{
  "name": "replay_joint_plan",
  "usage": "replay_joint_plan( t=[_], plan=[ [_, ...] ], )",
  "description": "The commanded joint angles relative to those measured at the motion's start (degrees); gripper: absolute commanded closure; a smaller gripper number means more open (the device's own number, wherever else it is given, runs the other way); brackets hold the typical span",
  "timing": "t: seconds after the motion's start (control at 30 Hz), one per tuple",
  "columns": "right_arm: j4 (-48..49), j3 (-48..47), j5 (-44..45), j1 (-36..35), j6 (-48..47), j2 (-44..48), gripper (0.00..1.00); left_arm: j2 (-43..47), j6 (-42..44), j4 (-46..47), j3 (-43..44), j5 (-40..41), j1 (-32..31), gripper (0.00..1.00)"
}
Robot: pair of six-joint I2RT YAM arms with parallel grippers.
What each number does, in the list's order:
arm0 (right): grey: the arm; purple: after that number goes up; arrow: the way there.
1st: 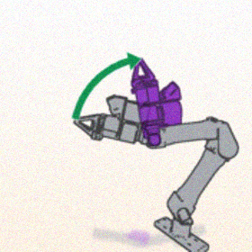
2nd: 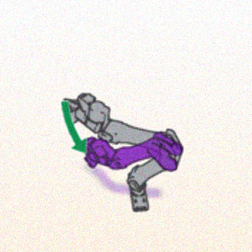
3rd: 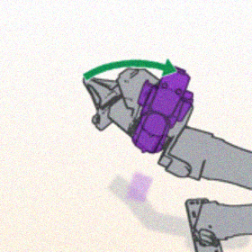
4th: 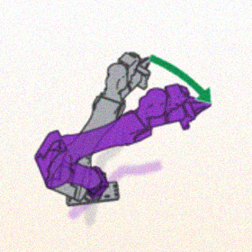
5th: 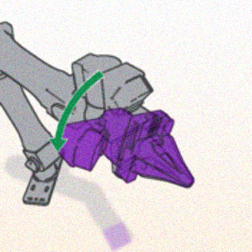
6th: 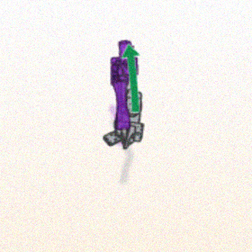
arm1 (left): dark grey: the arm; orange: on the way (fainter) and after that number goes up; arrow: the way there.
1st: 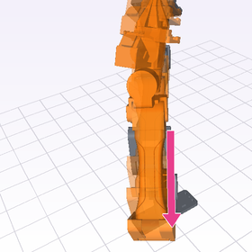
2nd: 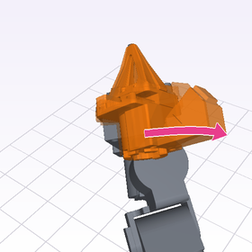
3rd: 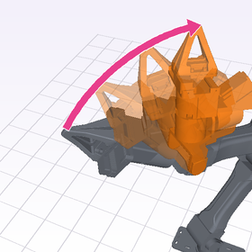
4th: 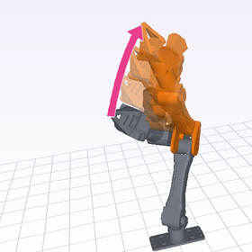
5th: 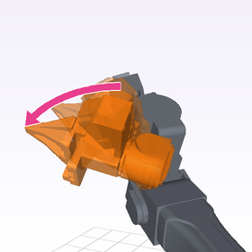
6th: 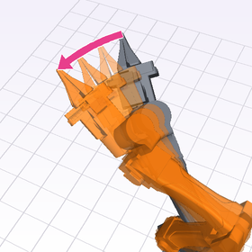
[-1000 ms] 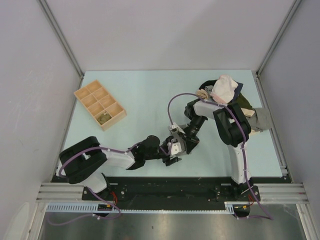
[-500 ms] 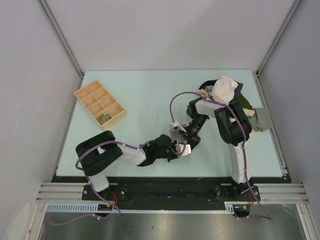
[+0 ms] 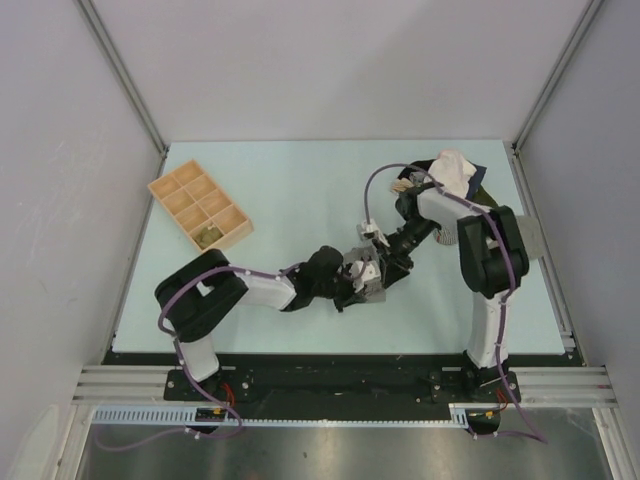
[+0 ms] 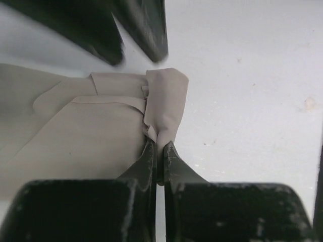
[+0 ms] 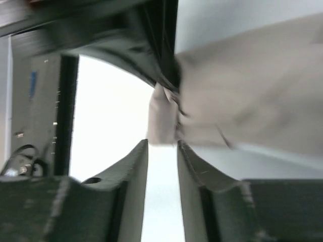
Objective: Roll the underwear
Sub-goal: Roll the underwear to the center of the board.
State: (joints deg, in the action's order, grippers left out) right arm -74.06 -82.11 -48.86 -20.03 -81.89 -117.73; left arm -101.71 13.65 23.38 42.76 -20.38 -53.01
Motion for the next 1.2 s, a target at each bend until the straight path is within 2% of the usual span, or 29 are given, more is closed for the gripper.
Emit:
replay_joint_plan(
  t=[0.0,0.1,0.13,0.23,0.27,0.4,0.5,0.8,0.9,1.0,1.1,1.17],
  plan=[
    [3.4,1.2,-4.7,5.3,-2.8,9.3,0.64,-6.7,-10.6,-13.1,4.5,-14.9,6.9,0.99],
    [4.5,5.5,-5.4,6.4,-9.7,14.0,0.61,-10.2,-16.9,-15.0,7.7,-23.3,10.6,0.99],
    [5.0,7.1,-5.3,6.4,-14.6,15.5,0.59,-12.0,-19.3,-15.1,8.1,-24.8,11.3,1.00],
    [10.0,15.0,-4.8,4.6,-19.4,21.1,0.53,-14.9,-23.8,-14.8,8.7,-27.6,13.8,1.00],
    [12.4,16.8,-4.1,3.5,-19.3,23.9,0.50,-15.7,-24.7,-14.8,8.8,-28.4,14.3,1.00],
    [27.9,24.6,2.9,-2.4,-15.0,28.5,0.47,-19.0,-29.6,-13.3,8.7,-29.3,16.6,0.99],
    [34.5,27.3,7.5,-6.4,-12.4,28.4,0.47,-20.0,-32.4,-11.0,8.0,-29.2,17.3,0.99],
    [42.5,30.0,14.1,-9.3,-10.1,24.1,0.49,-20.9,-37.6,-5.3,7.2,-29.1,18.4,1.00],
    [42.5,30.6,15.4,-9.8,-10.5,22.7,0.52,-20.4,-40.4,-2.3,6.7,-28.6,18.8,0.97],
    [42.5,30.9,16.8,-10.6,-10.2,21.4,0.60,-18.4,-43.3,1.7,5.6,-27.3,19.1,0.91],
    [42.2,30.8,17.2,-11.1,-9.4,20.6,0.81,-15.5,-45.8,7.6,3.2,-25.2,19.3,0.78],
    [40.8,30.4,16.8,-11.1,-8.6,20.4,0.87,-11.6,-46.2,11.9,0.8,-23.9,19.2,0.69]
  ],
)
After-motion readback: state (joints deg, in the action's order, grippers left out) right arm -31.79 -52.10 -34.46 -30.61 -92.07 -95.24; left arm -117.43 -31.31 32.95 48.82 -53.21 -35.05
